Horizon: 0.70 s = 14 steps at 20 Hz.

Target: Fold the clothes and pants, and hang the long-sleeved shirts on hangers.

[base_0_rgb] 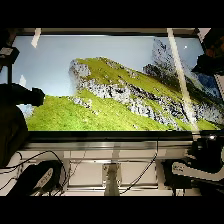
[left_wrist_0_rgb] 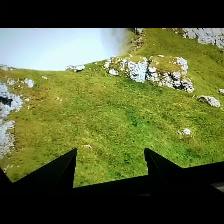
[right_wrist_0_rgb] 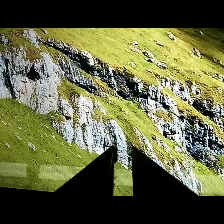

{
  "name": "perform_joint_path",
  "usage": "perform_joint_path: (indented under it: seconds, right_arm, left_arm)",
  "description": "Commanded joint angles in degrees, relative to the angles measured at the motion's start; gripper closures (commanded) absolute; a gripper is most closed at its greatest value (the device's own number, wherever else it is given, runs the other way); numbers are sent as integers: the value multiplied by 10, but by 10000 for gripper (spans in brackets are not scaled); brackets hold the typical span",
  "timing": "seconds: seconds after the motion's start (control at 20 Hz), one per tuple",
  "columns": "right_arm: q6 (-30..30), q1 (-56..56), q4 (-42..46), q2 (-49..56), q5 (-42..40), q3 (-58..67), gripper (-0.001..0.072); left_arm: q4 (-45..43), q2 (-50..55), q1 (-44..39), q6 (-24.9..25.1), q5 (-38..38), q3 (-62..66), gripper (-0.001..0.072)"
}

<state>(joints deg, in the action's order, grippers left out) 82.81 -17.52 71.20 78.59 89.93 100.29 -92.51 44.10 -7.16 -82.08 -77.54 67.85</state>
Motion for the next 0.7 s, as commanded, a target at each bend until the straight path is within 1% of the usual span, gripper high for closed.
perform_joint_path:
  seconds: [0.0,0.15,0.25,0.35,0.5,0.65]
  right_arm:
    - [0,0,0,0,0,0,578]
    - [0,0,0,0,0,0,578]
    - [0,0,0,0,0,0,578]
    - [0,0,0,0,0,0,578]
    - [0,0,0,0,0,0,578]
    - [0,0,0,0,0,0,578]
  left_arm:
    - [0,0,0,0,-16,0,229]
    - [-8,0,0,0,-38,-4,229]
    - [-76,0,1,0,-65,-38,229]
    - [-166,0,1,0,-64,-106,228]
    - [-280,0,1,0,-35,-234,226]
    - [-327,0,1,0,50,-333,225]
